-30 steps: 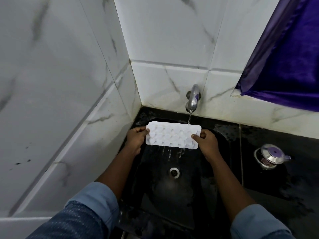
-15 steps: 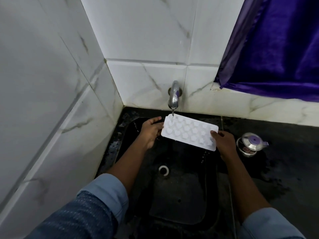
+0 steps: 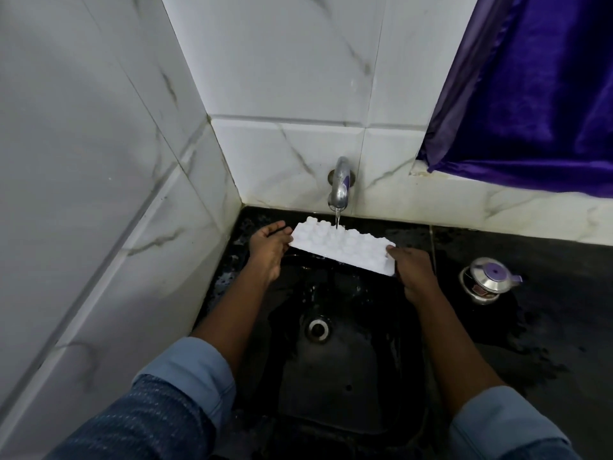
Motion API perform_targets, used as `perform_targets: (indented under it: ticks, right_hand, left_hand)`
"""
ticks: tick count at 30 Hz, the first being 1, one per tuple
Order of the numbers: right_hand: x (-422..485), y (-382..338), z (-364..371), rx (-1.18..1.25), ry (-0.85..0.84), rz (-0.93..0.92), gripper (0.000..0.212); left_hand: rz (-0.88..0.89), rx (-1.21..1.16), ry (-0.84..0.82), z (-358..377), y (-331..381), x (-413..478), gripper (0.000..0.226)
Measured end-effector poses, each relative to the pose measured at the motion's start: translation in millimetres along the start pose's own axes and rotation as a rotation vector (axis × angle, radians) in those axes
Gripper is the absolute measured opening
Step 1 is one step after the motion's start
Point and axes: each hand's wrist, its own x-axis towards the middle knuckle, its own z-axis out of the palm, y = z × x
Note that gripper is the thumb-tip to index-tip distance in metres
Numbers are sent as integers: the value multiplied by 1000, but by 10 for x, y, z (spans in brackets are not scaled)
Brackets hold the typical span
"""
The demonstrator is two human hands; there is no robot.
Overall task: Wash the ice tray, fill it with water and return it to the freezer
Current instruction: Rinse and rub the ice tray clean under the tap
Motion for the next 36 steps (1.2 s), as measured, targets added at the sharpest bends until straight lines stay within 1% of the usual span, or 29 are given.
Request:
perform_targets:
  ticks: [1, 4, 7, 10, 14, 16, 17, 19, 22, 24, 27, 31, 33, 36]
  right_hand:
    - [-13, -30, 91, 12, -32, 19, 11]
    - [-59, -96, 384, -21, -96, 77, 3]
    - [-75, -131, 629, -66, -164, 94, 7]
    - [-107, -177, 806, -56, -230, 127, 13]
    - [-202, -198, 883, -86, -363, 53, 5]
    - [-225, -162, 863, -134, -409, -14, 18]
    - [-241, -147, 844, -152, -406, -39, 24]
    - [-270, -124, 783, -135, -367, -63, 29]
    - [-292, -96, 646, -78, -275, -40, 25]
    - [-262, -66, 501, -66, -187, -15, 23]
    - [-240, -37, 247, -54, -81, 15, 25]
    - [-279, -33, -90, -49, 66, 14, 25]
    - [-233, 13, -230, -37, 98, 10, 19]
    - [-214, 4, -328, 4, 138, 30, 11]
  left_hand:
    - [0, -17, 27, -87, 9, 20, 41]
    - [6, -51, 107, -377, 66, 32, 41]
    - [10, -73, 176, -630, 104, 39, 38]
    - [27, -132, 232, -847, 127, 24, 33]
    - [59, -199, 295, -977, 160, -54, 22]
    - [49, -183, 332, -1009, 140, -79, 21]
    - [34, -171, 342, -1028, 123, -96, 20]
    - [-10, -143, 313, -1045, 49, -123, 22]
    - [-45, -113, 204, -946, -54, -196, 28]
    - [-52, -76, 144, -776, -105, -261, 27]
    - [-49, -10, 85, -454, -188, -320, 25]
    - [-35, 39, 0, -76, -269, -367, 31]
    - [-40, 49, -37, 52, -287, -390, 34]
    - [-46, 80, -45, 162, -292, -391, 31]
